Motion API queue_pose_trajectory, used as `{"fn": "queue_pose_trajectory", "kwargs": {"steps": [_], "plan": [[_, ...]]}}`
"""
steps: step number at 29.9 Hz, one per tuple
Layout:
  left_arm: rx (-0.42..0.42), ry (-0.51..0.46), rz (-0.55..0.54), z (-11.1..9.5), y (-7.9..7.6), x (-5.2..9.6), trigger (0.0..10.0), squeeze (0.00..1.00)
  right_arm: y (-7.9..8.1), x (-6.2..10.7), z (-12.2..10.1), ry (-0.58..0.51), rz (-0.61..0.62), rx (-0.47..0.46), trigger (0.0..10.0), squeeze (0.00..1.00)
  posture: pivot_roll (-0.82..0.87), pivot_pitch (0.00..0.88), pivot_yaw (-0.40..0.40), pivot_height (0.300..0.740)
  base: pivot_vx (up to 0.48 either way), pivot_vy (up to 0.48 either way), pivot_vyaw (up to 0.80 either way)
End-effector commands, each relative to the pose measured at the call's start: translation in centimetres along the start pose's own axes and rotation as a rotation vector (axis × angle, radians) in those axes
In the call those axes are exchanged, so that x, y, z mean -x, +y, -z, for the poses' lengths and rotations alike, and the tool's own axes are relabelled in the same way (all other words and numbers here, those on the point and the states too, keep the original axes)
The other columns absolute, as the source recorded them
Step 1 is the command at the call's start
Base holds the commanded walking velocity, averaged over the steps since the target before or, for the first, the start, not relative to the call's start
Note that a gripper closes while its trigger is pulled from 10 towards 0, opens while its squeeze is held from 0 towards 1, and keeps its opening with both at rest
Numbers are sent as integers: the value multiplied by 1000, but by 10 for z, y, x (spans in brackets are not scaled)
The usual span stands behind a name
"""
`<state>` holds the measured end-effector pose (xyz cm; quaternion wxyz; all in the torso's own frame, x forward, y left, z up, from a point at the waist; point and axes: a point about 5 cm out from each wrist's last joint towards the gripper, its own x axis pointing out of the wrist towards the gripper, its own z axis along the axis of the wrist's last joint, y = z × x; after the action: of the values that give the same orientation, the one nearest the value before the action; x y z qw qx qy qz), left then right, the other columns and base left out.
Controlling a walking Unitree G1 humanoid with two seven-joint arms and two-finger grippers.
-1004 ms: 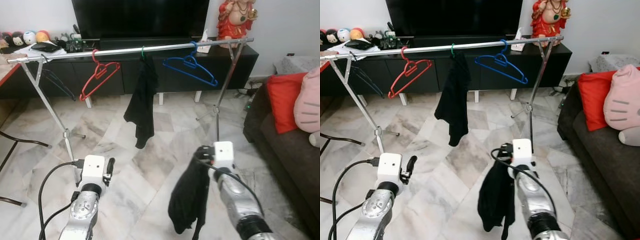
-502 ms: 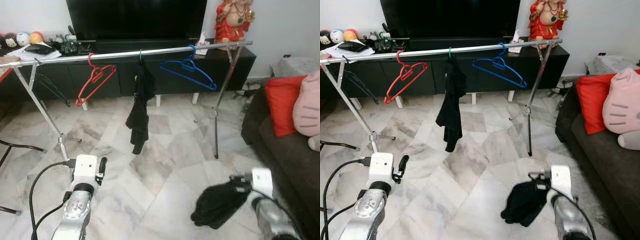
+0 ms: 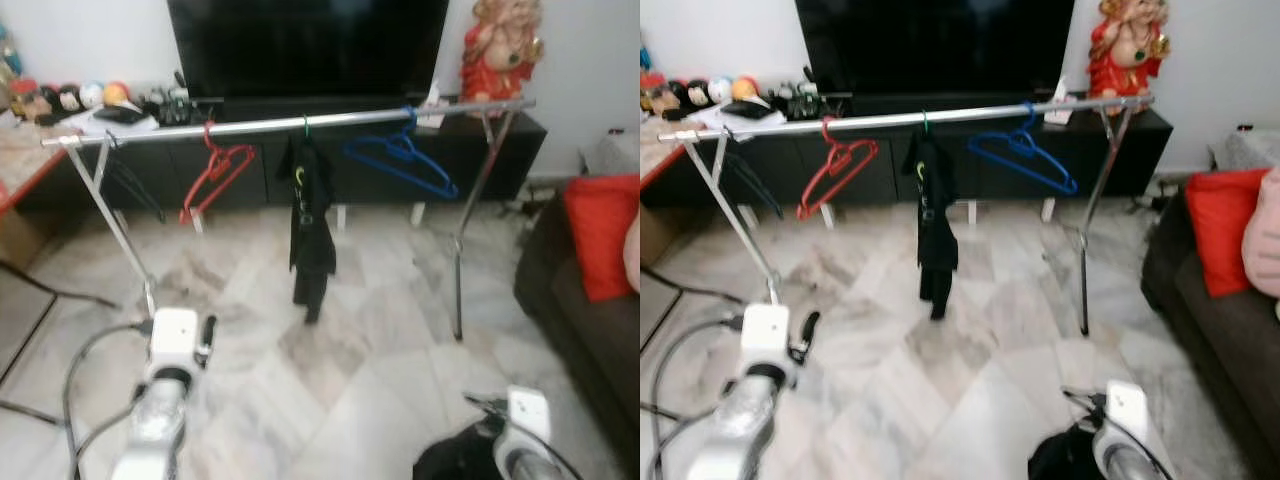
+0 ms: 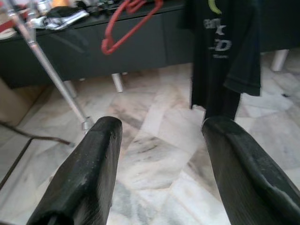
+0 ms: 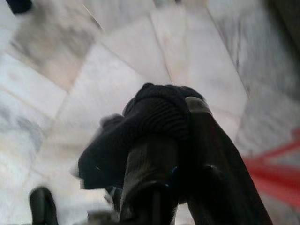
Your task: Hang hanger
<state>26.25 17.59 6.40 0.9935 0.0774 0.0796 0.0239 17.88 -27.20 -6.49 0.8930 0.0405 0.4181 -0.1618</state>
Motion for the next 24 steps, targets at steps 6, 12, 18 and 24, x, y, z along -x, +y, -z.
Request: {"fn": "queue_pose_trajectory", "kwargs": {"steps": [6,12,18,24], "plan": [[-14,-7,-27,-4,8,-1,10000,0,11,-2,-2,3,-26,-42,10000,0,43,0,-32,740,322,0,0],[-18,3,-45,-2,12,3,10000,0,11,0,5,26,-29,-21,10000,0,55,0,-42,740,330,0,0],[-16,21,-52,0,12,4,10000,0,9,0,8,34,-34,1,10000,0,52,0,-46,740,388,0,240],[-8,25,-60,0,10,4,10000,0,10,0,8,34,-36,-31,10000,0,59,0,-59,740,480,0,267]]}}
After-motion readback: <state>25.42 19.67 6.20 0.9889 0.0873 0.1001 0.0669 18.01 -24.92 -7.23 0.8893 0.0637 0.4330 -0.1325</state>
